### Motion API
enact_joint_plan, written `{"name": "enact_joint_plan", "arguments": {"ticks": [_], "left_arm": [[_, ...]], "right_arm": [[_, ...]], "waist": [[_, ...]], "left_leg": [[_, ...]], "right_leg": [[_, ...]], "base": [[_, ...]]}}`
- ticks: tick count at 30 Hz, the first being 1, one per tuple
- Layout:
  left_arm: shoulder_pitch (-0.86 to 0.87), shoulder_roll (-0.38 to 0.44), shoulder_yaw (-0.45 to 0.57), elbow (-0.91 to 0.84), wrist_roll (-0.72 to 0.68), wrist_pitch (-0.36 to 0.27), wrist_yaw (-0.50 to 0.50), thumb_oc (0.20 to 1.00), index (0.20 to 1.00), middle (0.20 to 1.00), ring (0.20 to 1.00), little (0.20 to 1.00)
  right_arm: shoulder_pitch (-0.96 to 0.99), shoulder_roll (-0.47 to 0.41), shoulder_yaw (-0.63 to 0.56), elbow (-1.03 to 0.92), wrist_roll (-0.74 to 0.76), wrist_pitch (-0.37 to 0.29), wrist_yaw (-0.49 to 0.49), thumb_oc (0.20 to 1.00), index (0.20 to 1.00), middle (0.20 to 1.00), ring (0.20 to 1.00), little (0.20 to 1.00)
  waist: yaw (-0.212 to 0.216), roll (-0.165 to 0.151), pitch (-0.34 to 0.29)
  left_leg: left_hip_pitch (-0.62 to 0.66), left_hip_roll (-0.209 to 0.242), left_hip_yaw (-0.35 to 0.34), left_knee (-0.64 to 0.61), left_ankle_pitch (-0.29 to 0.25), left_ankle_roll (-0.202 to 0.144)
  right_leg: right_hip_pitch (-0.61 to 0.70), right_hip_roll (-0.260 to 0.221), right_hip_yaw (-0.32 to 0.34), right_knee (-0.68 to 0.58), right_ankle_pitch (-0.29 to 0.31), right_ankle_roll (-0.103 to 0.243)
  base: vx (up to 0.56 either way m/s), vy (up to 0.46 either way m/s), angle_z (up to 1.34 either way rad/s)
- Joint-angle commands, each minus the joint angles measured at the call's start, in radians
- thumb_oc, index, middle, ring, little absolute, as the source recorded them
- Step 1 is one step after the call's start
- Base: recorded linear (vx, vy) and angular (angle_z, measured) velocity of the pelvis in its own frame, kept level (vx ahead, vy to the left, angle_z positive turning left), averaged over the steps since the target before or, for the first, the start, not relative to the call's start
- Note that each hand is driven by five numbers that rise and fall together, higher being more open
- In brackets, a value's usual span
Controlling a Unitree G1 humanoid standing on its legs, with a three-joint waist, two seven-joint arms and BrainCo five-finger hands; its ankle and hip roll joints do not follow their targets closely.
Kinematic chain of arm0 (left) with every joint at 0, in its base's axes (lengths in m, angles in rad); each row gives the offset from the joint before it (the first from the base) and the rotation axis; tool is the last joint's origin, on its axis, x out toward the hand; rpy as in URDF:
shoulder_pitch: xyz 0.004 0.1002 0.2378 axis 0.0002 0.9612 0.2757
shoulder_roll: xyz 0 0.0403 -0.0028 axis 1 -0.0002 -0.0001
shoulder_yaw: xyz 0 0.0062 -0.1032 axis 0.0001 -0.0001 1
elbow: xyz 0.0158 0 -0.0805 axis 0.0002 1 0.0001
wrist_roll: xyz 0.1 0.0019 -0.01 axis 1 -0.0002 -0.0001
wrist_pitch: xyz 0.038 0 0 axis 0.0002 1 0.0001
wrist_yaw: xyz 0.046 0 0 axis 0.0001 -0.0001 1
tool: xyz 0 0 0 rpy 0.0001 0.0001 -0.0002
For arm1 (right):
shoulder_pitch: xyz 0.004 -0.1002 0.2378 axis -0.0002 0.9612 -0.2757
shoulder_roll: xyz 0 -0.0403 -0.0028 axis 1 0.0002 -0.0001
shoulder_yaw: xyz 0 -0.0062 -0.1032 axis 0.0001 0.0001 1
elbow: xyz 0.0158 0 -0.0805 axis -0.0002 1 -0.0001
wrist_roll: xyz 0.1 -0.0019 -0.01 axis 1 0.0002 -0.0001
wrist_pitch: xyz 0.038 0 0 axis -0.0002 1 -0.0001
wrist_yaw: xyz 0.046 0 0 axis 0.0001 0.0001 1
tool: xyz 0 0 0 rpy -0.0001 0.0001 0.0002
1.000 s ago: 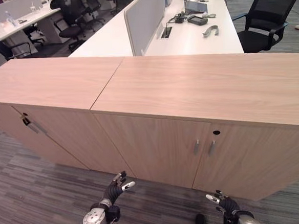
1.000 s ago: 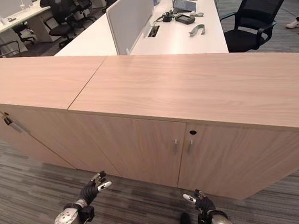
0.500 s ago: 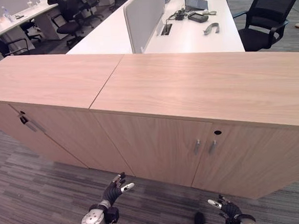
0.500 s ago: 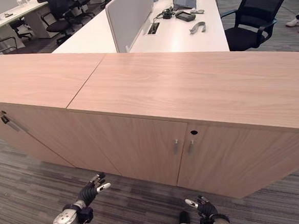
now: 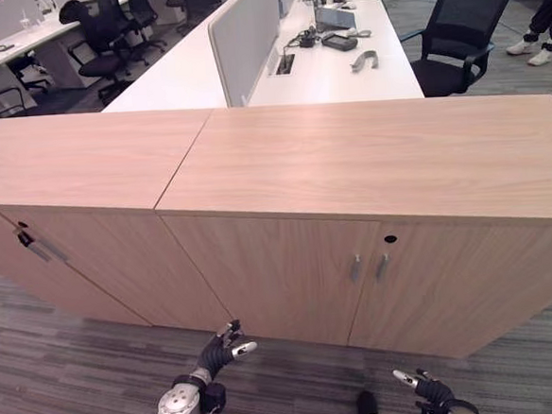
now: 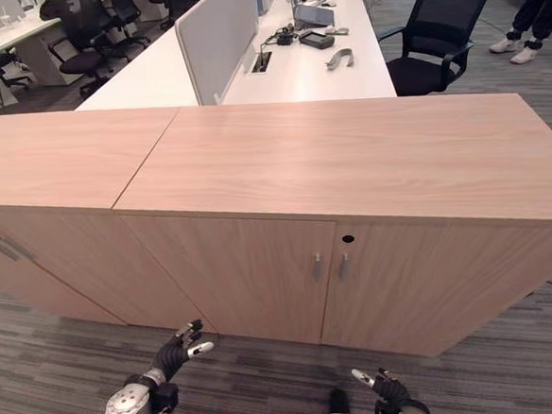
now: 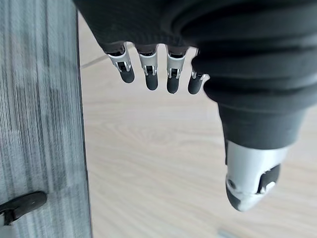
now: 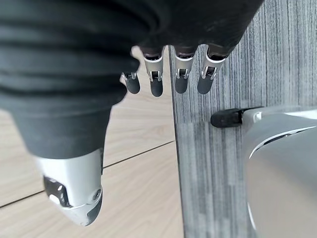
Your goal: Put the empty folder in the office cabinet
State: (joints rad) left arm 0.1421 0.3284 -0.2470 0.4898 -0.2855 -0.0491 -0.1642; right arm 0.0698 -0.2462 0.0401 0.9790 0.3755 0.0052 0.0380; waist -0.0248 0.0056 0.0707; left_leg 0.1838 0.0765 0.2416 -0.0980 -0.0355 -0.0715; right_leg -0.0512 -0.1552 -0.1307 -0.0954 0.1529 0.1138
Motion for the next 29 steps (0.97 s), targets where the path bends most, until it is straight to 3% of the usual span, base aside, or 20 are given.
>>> {"name": "enact_joint_plan", "arguments": {"ticks": [1,3,5,9,11,19,29], "left_arm": [[-0.089,0.045,0.000,0.017,0.036,-0.038,0.020,1.000,1.000,1.000,1.000,1.000],[-0.111,0.059,-0.008,0.009,0.028,-0.035,0.029,1.000,1.000,1.000,1.000,1.000],[-0.114,0.070,-0.006,0.006,0.034,-0.035,0.027,1.000,1.000,1.000,1.000,1.000],[-0.085,0.070,0.021,0.000,0.028,-0.032,0.024,1.000,1.000,1.000,1.000,1.000],[-0.079,0.057,0.020,0.019,0.029,-0.035,0.019,1.000,1.000,1.000,1.000,1.000],[-0.060,0.016,0.015,0.049,0.032,-0.034,0.029,1.000,1.000,1.000,1.000,1.000],[-0.038,-0.001,0.014,0.059,0.030,-0.029,0.023,1.000,1.000,1.000,1.000,1.000]], "right_arm": [[-0.122,0.016,0.010,-0.039,0.082,-0.035,-0.021,1.000,1.000,1.000,1.000,1.000],[-0.148,0.029,0.023,-0.050,0.099,-0.042,-0.029,1.000,1.000,1.000,1.000,1.000],[-0.152,0.036,0.046,-0.069,0.104,-0.047,-0.028,1.000,1.000,1.000,1.000,1.000],[-0.148,0.050,0.060,-0.068,0.090,-0.047,-0.023,1.000,1.000,1.000,1.000,1.000],[-0.141,0.052,0.065,-0.054,0.093,-0.044,-0.016,1.000,1.000,1.000,1.000,1.000],[-0.117,0.031,0.088,-0.035,0.058,-0.030,-0.003,1.000,1.000,1.000,1.000,1.000],[-0.115,0.019,0.077,-0.007,0.066,-0.034,0.000,1.000,1.000,1.000,1.000,1.000]], "waist": [[-0.033,-0.011,0.055],[-0.024,0.000,0.075],[-0.006,0.011,0.070],[0.029,-0.008,0.042],[0.028,-0.017,0.025],[0.006,-0.001,0.002],[0.005,0.017,-0.004]], "left_leg": [[-0.073,0.015,-0.002,0.011,0.002,0.010],[-0.104,0.029,0.022,0.013,0.021,0.022],[-0.131,0.036,0.061,0.027,0.035,0.035],[-0.118,0.030,0.127,0.039,0.034,0.034],[-0.107,0.026,0.124,0.046,0.031,0.031],[-0.075,0.051,0.115,0.034,0.055,0.001],[-0.058,0.063,0.107,0.029,0.061,-0.013]], "right_leg": [[0.036,-0.100,-0.025,0.113,-0.060,0.137],[0.001,-0.083,-0.032,0.204,-0.103,0.133],[0.027,-0.069,-0.092,0.295,-0.181,0.104],[0.100,-0.082,-0.214,0.253,-0.205,0.079],[0.140,-0.065,-0.201,0.186,-0.210,0.069],[0.196,-0.025,-0.174,0.053,-0.185,0.058],[0.222,-0.010,-0.174,0.010,-0.182,0.058]], "base": [[-0.20,0.045,-0.43],[-0.27,0.078,-0.52],[-0.20,0.103,-1.07],[0.02,-0.015,-0.61],[0.09,-0.076,-0.64],[0.03,-0.077,-0.12],[0.01,-0.038,-0.04]]}}
